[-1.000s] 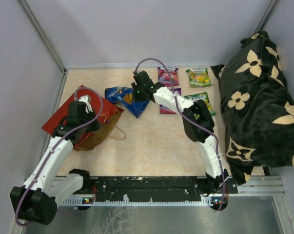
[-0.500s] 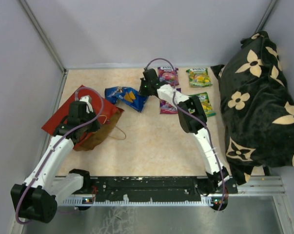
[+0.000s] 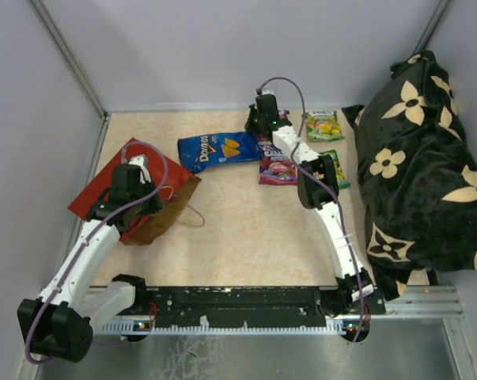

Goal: Take the snacks out of the paper bag

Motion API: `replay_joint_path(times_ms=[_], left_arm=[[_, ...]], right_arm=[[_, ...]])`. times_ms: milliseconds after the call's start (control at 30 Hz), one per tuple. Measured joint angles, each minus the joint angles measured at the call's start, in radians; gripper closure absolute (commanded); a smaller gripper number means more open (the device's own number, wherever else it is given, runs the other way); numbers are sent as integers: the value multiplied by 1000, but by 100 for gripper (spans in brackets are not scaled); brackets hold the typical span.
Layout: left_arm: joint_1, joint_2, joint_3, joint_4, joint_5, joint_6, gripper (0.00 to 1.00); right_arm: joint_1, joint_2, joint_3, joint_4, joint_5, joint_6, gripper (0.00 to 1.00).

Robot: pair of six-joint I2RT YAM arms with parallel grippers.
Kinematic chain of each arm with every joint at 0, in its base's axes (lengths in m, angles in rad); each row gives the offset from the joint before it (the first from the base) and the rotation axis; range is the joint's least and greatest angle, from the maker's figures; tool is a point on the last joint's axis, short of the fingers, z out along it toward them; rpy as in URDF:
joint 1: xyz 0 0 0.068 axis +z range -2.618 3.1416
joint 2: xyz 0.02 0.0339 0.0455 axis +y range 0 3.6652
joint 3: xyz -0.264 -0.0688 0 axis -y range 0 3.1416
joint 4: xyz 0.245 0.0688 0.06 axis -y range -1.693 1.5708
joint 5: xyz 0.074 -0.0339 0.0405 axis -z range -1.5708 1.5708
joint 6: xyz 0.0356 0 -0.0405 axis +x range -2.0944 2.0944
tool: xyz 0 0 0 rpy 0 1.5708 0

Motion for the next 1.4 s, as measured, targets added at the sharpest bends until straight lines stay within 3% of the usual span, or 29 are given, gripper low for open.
replay_joint_path(times_ms=[100, 367, 467, 567, 600, 633, 667, 700, 733, 867, 1033, 1233, 1400], left_arm=[[0, 0, 0, 0, 0, 0, 100], [0, -1, 0, -6, -11, -1, 100], [0, -10, 1, -17, -11, -4, 100], [0, -21, 25, -52, -10, -8, 98], [0, -27, 41, -68, -10, -10, 92], [0, -34, 56, -78, -14, -11, 74], [0, -45, 73, -90, -22, -10, 48], [0, -59, 94, -101, -40, -11, 13], [-1, -74, 113, -109, -61, -6, 2], [0, -110, 179, -121, -157, 16, 0], [0, -44, 341, -136, -311, 66, 0], [0, 74, 521, -103, -482, 135, 0], [0, 267, 618, -15, -500, 167, 0]], right_arm=[[-20, -3, 4, 32, -33, -34, 79], [108, -203, -180, 58, -84, -135, 76], [223, -274, -206, 83, -95, -160, 55], [312, -283, -193, 102, -106, -181, 44], [331, -275, -183, 97, -109, -184, 42], [345, -256, -153, 75, -109, -190, 40], [352, -226, -112, 63, -108, -192, 39], [354, -195, -69, 47, -101, -193, 37], [351, -166, -37, 29, -89, -194, 35], [319, -134, -77, -6, -9, -202, 31], [284, -130, -175, -47, 81, -204, 31], [274, -27, -3, -77, 103, -202, 30], [262, 76, 114, -5, 114, -179, 25]])
